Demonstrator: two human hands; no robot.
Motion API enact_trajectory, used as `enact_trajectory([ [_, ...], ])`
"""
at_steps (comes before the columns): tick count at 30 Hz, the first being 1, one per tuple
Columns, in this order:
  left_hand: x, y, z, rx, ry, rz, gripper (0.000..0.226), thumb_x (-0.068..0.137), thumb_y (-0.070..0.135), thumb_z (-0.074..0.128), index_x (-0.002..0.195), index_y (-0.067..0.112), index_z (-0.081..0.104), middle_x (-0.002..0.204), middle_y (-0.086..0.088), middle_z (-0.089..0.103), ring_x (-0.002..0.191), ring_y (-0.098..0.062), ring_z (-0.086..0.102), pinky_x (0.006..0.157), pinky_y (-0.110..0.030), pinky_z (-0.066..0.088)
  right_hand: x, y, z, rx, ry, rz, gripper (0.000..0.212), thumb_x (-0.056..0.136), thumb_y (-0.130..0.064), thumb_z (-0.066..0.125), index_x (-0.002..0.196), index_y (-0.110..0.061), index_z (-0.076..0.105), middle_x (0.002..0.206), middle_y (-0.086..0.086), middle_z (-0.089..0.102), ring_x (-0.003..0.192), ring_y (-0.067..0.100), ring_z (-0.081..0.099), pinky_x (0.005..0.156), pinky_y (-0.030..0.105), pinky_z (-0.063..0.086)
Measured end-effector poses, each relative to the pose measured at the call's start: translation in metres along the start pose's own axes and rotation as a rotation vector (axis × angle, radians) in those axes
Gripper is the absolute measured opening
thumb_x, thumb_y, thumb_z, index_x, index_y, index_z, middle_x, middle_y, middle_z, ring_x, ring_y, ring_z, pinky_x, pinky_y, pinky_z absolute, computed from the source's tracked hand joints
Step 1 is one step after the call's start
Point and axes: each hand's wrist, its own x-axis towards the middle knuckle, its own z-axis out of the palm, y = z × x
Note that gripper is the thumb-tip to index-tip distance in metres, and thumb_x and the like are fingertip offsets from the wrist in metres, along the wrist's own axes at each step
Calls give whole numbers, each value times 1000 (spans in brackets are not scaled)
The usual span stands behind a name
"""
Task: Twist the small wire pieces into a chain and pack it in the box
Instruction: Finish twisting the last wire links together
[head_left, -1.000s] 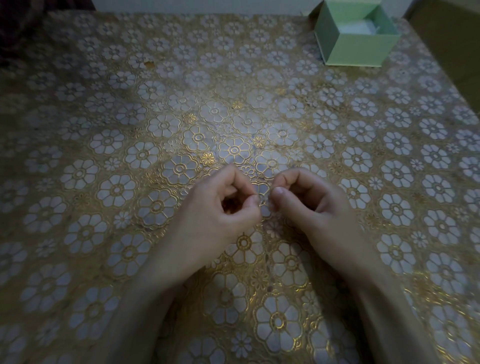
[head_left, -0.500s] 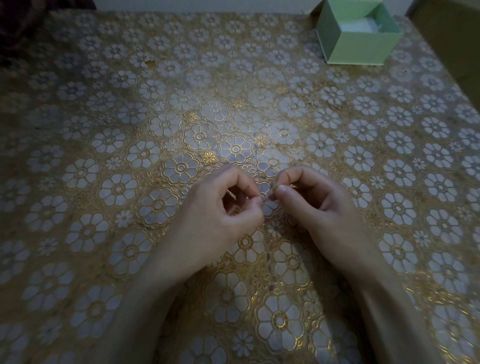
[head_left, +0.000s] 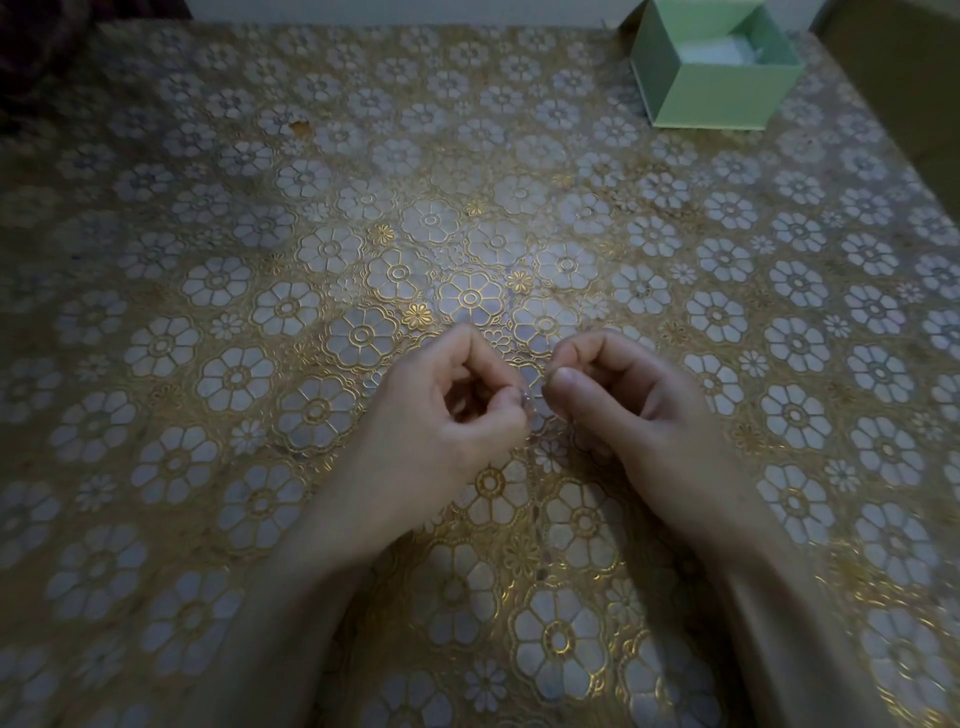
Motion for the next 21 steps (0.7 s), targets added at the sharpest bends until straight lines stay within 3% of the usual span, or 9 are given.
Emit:
enact_trajectory([
  [6,0,-3,1,-8,-5,8,15,63,34,57,66,20,54,74,-7,64,72,-33,58,62,-41,48,0,1,-1,-28,-24,-15,11,86,-17,50,85,-16,60,63,-11,52,58,-1,43,54,10,35],
  [11,1,-5,0,-36,-30,0,11,66,25,63,68,18,54,70,2,64,65,-14,58,59,-24,47,1,1,1,-73,-34,-14,6,79,-16,60,83,-17,64,62,-6,54,59,4,45,55,12,36],
  [14,0,-4,-1,-51,-28,31,10,66,29,59,70,20,55,72,-5,63,66,-26,57,60,-33,48,0,4,3,-140,-24,-19,6,77,-13,61,81,-18,63,59,-3,48,57,13,41,54,19,35],
  [17,0,-5,-2,-66,-36,48,11,68,27,58,74,20,54,74,-12,61,70,-34,56,61,-39,46,0,5,3,-192,-16,-35,6,77,-13,61,77,-18,60,58,-4,46,55,8,39,52,17,33],
  [21,2,-8,-3,-73,-50,52,12,69,25,57,78,19,51,71,-3,61,66,-21,55,61,-33,46,0,7,4,-282,-4,-44,8,77,-15,60,71,-19,57,59,-2,46,54,9,40,51,22,34],
])
